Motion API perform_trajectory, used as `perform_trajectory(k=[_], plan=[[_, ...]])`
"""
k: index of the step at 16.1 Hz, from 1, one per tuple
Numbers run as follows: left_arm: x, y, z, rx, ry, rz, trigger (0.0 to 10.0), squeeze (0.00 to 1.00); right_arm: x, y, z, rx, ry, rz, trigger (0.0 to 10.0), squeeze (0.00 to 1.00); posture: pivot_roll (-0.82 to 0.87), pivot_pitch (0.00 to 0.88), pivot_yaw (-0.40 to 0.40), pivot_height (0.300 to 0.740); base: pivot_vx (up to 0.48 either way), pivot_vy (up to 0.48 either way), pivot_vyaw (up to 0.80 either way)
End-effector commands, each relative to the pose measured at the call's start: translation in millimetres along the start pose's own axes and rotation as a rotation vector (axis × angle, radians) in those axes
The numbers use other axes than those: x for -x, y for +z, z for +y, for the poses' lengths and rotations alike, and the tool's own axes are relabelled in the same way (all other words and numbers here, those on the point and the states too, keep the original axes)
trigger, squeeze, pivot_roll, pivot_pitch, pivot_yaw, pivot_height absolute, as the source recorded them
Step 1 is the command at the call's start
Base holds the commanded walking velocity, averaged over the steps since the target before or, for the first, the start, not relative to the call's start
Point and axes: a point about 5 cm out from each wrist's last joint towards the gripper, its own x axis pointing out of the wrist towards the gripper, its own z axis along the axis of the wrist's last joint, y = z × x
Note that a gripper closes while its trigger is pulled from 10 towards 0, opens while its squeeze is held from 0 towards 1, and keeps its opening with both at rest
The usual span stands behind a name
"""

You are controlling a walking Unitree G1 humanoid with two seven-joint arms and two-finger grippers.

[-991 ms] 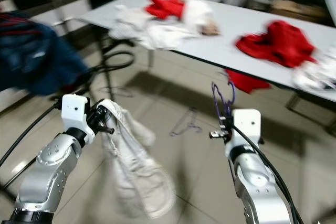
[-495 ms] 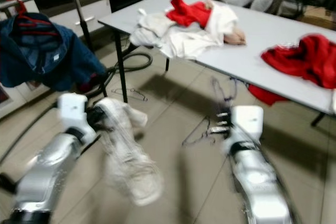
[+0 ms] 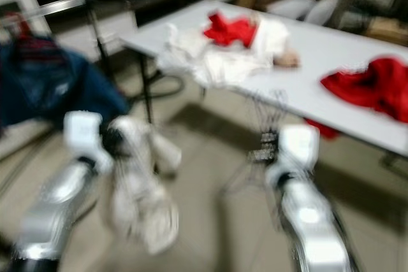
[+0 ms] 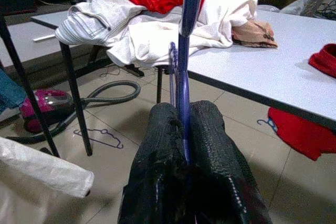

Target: Hang hanger

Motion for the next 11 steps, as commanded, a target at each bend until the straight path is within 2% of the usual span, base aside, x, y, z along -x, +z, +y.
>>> perform_trajectory(k=[1, 5, 6, 9, 11], plan=[[-6.1, 17.2, -13.5, -0.006, -0.05, -0.08, 10.0, 0.0, 0.6, 4.4, -9.7, 0.017, -0.024, -0.017, 10.0, 0.0, -0.11, 0.0, 0.005, 0.74, 0.375, 0.0, -0.8], [-6.4, 17.2, -15.2, -0.008, -0.071, -0.084, 10.0, 0.0, 3.4, 13.3, -7.0, 0.003, 0.028, -0.084, 10.0, 0.0, -0.12, 0.0, 0.002, 0.74, 0.371, 0.0, -0.8], [-5.9, 18.2, -16.1, -0.007, -0.1, -0.091, 10.0, 0.0, 5.1, 20.9, -6.4, -0.02, 0.045, -0.132, 10.0, 0.0, -0.12, 0.0, 0.001, 0.74, 0.375, 0.0, -0.8], [-2.5, 23.4, -24.2, -0.007, -0.198, -0.118, 10.0, 0.0, 5.3, 28.7, -5.5, -0.04, 0.064, -0.183, 10.0, 0.0, -0.12, 0.0, -0.001, 0.74, 0.374, 0.0, -0.8], [0.2, 24.1, -26.7, -0.02, -0.25, -0.121, 10.0, 0.0, 6.1, 29.5, -4.0, -0.049, 0.089, -0.196, 10.0, 0.0, -0.12, 0.0, -0.003, 0.74, 0.362, 0.0, 0.0]])
